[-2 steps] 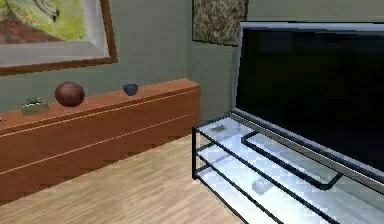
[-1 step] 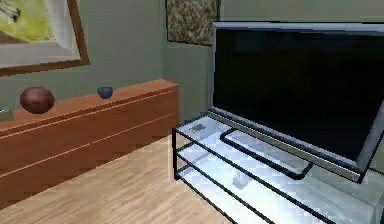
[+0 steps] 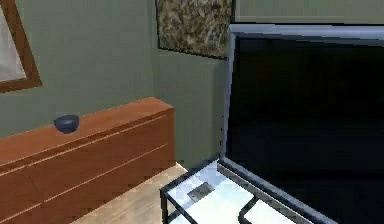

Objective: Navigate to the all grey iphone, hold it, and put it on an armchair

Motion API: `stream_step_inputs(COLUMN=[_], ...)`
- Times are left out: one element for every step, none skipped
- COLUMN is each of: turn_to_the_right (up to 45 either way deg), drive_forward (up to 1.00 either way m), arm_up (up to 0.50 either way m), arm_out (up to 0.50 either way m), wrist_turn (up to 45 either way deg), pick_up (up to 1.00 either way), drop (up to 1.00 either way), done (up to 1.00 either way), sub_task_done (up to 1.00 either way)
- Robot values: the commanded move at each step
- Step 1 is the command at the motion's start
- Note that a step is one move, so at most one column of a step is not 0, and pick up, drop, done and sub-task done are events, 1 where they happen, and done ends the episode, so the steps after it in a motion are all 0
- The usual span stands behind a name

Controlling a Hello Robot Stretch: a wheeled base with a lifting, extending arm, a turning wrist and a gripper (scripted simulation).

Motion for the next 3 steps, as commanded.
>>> stream_step_inputs(turn_to_the_right=[-45.0,-33.0,0.0], drive_forward=[0.00,0.00,0.00], arm_up=[0.00,0.00,0.50], arm_out=[0.00,0.00,0.00], wrist_turn=[0.0,0.0,0.0], pick_up=[0.00,0.00,0.00], drop=[0.00,0.00,0.00], done=[0.00,0.00,0.00], sub_task_done=[0.00,0.00,0.00])
